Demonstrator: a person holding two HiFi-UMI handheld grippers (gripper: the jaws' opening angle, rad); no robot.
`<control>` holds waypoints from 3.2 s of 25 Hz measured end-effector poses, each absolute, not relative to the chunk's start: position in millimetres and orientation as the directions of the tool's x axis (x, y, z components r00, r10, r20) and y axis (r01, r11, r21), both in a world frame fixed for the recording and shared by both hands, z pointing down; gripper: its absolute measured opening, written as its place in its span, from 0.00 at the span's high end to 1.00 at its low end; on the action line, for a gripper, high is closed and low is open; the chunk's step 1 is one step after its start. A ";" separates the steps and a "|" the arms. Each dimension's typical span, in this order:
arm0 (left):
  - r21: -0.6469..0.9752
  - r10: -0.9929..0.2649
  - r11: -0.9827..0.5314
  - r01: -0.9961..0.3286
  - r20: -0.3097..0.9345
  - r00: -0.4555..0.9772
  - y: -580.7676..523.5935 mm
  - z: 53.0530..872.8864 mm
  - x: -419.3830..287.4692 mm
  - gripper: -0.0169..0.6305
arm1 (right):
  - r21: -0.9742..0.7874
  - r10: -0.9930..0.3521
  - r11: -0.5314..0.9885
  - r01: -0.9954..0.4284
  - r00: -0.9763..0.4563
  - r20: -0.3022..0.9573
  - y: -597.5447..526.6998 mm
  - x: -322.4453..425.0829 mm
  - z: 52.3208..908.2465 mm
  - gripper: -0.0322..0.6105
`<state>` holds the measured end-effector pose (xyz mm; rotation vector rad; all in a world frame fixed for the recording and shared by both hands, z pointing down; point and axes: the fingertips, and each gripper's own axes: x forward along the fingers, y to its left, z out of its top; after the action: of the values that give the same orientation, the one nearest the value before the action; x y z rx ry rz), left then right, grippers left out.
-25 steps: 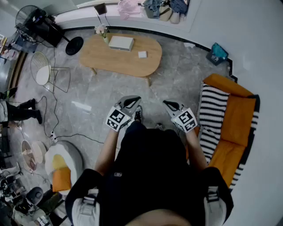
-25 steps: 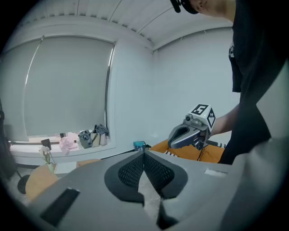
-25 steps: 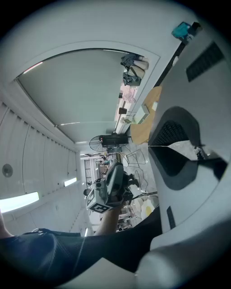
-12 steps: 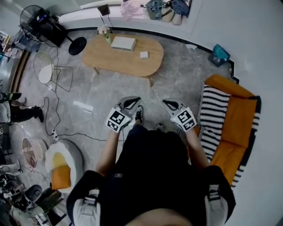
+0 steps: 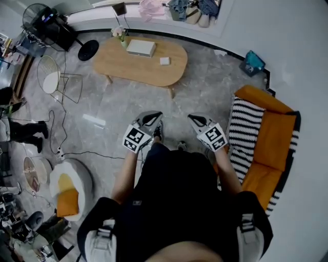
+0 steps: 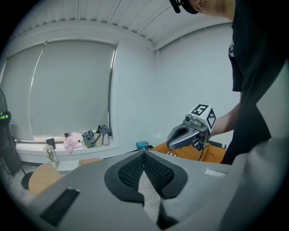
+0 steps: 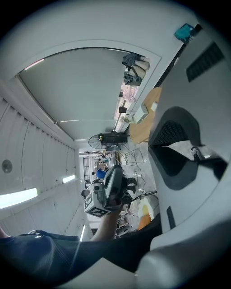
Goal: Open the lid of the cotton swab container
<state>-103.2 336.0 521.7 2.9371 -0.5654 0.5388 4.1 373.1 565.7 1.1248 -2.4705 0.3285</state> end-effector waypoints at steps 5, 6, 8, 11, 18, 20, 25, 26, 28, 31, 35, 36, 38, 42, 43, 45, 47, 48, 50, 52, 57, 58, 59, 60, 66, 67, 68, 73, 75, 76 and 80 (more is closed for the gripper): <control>0.046 -0.335 -0.926 -0.375 0.359 0.871 326.8 523.1 -96.9 0.97 | -0.060 -0.670 0.631 -0.774 -0.582 0.461 367.8 10.2 566.0 0.95; 0.048 -0.333 -0.927 -0.373 0.359 0.872 324.4 523.9 -96.0 0.97 | -0.065 -0.671 0.625 -0.778 -0.578 0.465 366.3 11.0 567.1 0.95; 0.055 -0.326 -0.928 -0.368 0.358 0.875 320.1 525.1 -95.1 0.97 | -0.069 -0.670 0.621 -0.781 -0.574 0.471 363.0 10.9 568.3 0.95; 0.068 -0.315 -0.930 -0.361 0.357 0.879 312.7 527.7 -95.7 0.97 | -0.066 -0.667 0.621 -0.781 -0.570 0.480 356.0 9.0 569.1 0.95; 0.087 -0.297 -0.933 -0.348 0.357 0.886 280.0 531.1 -101.3 0.97 | -0.068 -0.660 0.612 -0.788 -0.556 0.504 327.2 2.6 569.6 0.95; 0.091 -0.294 -0.934 -0.346 0.355 0.888 268.2 531.0 -103.8 0.97 | -0.071 -0.656 0.612 -0.788 -0.555 0.511 316.9 -1.2 570.6 0.95; 0.099 -0.280 -0.937 -0.336 0.363 0.889 240.7 534.2 -112.8 0.97 | -0.062 -0.646 0.617 -0.784 -0.550 0.529 291.6 -14.0 575.2 0.95; 0.099 -0.278 -0.937 -0.334 0.364 0.889 234.6 534.6 -114.9 0.97 | -0.063 -0.645 0.618 -0.784 -0.551 0.530 286.1 -17.0 575.5 0.95; 0.099 -0.274 -0.939 -0.330 0.364 0.890 222.0 535.0 -118.4 0.97 | -0.065 -0.643 0.616 -0.785 -0.549 0.534 275.2 -22.0 576.4 0.95; 0.096 -0.265 -0.943 -0.320 0.367 0.892 204.4 535.4 -122.3 0.97 | -0.070 -0.644 0.607 -0.792 -0.541 0.541 259.7 -27.9 578.3 0.95; 0.092 -0.250 -0.949 -0.302 0.366 0.896 182.0 534.9 -128.8 0.97 | -0.059 -0.654 0.604 -0.795 -0.536 0.533 238.0 -37.1 578.2 0.95; 0.092 -0.246 -0.950 -0.297 0.365 0.898 176.8 535.0 -130.3 0.97 | -0.056 -0.657 0.602 -0.797 -0.534 0.533 233.1 -39.2 577.8 0.95; 0.091 -0.235 -0.954 -0.285 0.364 0.901 167.0 535.6 -132.4 0.97 | -0.050 -0.662 0.596 -0.802 -0.525 0.535 224.3 -42.7 578.0 0.95; 0.095 -0.205 -0.962 -0.255 0.361 0.910 150.0 537.5 -134.3 0.97 | -0.042 -0.671 0.574 -0.818 -0.499 0.549 211.4 -47.2 579.2 0.95; 0.096 -0.197 -0.964 -0.247 0.361 0.912 146.3 538.2 -134.2 0.97 | -0.042 -0.673 0.565 -0.824 -0.490 0.554 209.4 -47.3 580.1 0.95; 0.095 -0.179 -0.969 -0.227 0.360 0.915 139.5 539.2 -132.6 0.97 | -0.040 -0.680 0.549 -0.835 -0.475 0.558 206.1 -46.3 581.1 0.95; 0.093 -0.161 -0.974 -0.206 0.355 0.921 132.5 538.6 -130.0 0.97 | -0.034 -0.690 0.535 -0.844 -0.460 0.558 202.2 -44.7 581.7 0.95; 0.092 -0.151 -0.976 -0.195 0.351 0.924 129.1 538.0 -128.9 0.97 | -0.033 -0.695 0.525 -0.850 -0.451 0.560 200.4 -44.0 582.3 0.95; 0.090 -0.133 -0.981 -0.175 0.347 0.929 122.1 537.9 -127.6 0.97 | -0.034 -0.702 0.505 -0.863 -0.433 0.565 196.0 -43.3 584.4 0.95; 0.089 -0.120 -0.983 -0.161 0.347 0.930 114.9 539.2 -128.3 0.97 | -0.035 -0.706 0.492 -0.870 -0.422 0.569 190.1 -44.7 586.9 0.95; 0.091 -0.108 -0.985 -0.149 0.351 0.930 102.5 546.1 -142.3 0.97 | -0.032 -0.709 0.485 -0.874 -0.414 0.570 179.2 -59.4 592.6 0.95; 0.090 -0.110 -0.985 -0.150 0.351 0.930 98.9 546.9 -146.1 0.97 | -0.028 -0.709 0.487 -0.873 -0.414 0.571 176.1 -63.0 593.0 0.95; 0.091 -0.111 -0.984 -0.152 0.351 0.930 95.3 547.2 -150.0 0.97 | -0.024 -0.709 0.489 -0.872 -0.413 0.572 172.9 -66.8 592.7 0.95; 0.091 -0.113 -0.984 -0.154 0.351 0.930 91.8 547.0 -153.9 0.97 | -0.019 -0.707 0.493 -0.870 -0.414 0.573 169.6 -70.7 592.2 0.95; 0.097 -0.132 -0.980 -0.176 0.355 0.925 76.8 550.4 -174.2 0.97 | -0.010 -0.686 0.522 -0.853 -0.426 0.589 154.3 -90.6 591.6 0.95; 0.099 -0.135 -0.979 -0.181 0.356 0.925 75.8 552.2 -178.0 0.97 | -0.011 -0.682 0.526 -0.850 -0.429 0.592 152.7 -93.8 593.3 0.95; 0.101 -0.139 -0.977 -0.186 0.357 0.924 75.1 554.2 -181.8 0.97 | -0.013 -0.678 0.530 -0.848 -0.433 0.594 151.4 -97.0 595.4 0.95; 0.104 -0.152 -0.973 -0.204 0.372 0.916 69.7 561.1 -200.6 0.97 | -0.017 -0.666 0.545 -0.838 -0.446 0.598 140.0 -109.4 597.2 0.95; 0.106 -0.156 -0.972 -0.210 0.376 0.914 65.7 562.8 -206.3 0.97 | -0.012 -0.665 0.552 -0.834 -0.449 0.597 134.6 -114.1 594.3 0.95; 0.108 -0.158 -0.971 -0.212 0.377 0.913 63.8 563.9 -208.3 0.97 | -0.010 -0.664 0.555 -0.832 -0.451 0.597 132.7 -116.2 593.7 0.95; 0.120 -0.154 -0.969 -0.215 0.385 0.910 59.4 571.0 -209.2 0.97 | -0.034 -0.665 0.547 -0.836 -0.459 0.589 131.2 -118.3 594.9 0.95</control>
<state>-209.2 59.4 571.0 2.9132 -0.2835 0.5685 -118.3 131.2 594.9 1.2089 -2.2657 0.4372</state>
